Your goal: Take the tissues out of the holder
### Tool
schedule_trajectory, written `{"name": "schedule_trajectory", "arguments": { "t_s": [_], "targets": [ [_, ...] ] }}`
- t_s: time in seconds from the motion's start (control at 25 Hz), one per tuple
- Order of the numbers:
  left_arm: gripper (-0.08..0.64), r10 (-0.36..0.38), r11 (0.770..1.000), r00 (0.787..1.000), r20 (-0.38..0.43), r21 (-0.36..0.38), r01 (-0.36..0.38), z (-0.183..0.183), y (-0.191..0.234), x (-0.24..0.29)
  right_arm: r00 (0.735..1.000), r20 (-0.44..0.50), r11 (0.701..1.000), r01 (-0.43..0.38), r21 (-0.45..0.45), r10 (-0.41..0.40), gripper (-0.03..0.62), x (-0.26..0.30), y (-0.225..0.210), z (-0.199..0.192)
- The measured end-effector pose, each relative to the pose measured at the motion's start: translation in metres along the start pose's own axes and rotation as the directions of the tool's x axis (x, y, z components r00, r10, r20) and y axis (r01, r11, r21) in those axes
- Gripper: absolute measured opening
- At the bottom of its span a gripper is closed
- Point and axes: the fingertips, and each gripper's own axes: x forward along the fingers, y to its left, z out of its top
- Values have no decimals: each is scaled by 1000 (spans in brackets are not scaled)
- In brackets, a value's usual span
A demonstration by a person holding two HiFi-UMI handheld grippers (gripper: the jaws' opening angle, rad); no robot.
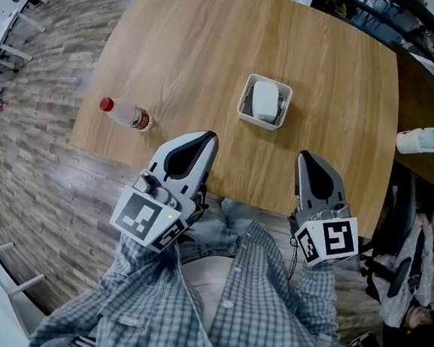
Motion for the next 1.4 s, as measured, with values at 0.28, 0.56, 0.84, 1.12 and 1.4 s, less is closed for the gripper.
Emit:
{"name": "schedule_trajectory", "arguments": {
  "t_s": [0.28,0.56,0.84,1.12,1.4],
  "targets": [
    [6,4,1000,1000,-5,13,-4,4,-1,-2,1000,14,1000,4,-10,-4,11,5,-4,8],
    [6,-20,1000,1000,-5,3,20,8,13,8,1000,-6,1000,2,-28,-2,11,25,4,10],
    [6,-36,999,999,-22,-2,36,7,29,15,1000,-12,999,9,-31,-9,11,48,8,12],
    [6,-44,999,998,-48,-12,43,3,46,22,993,-88,995,78,-69,-84,12,74,1,-1],
    [6,-42,999,998,-50,-29,41,4,57,26,983,-141,993,117,-33,-120,12,95,-7,-18]
  ]
}}
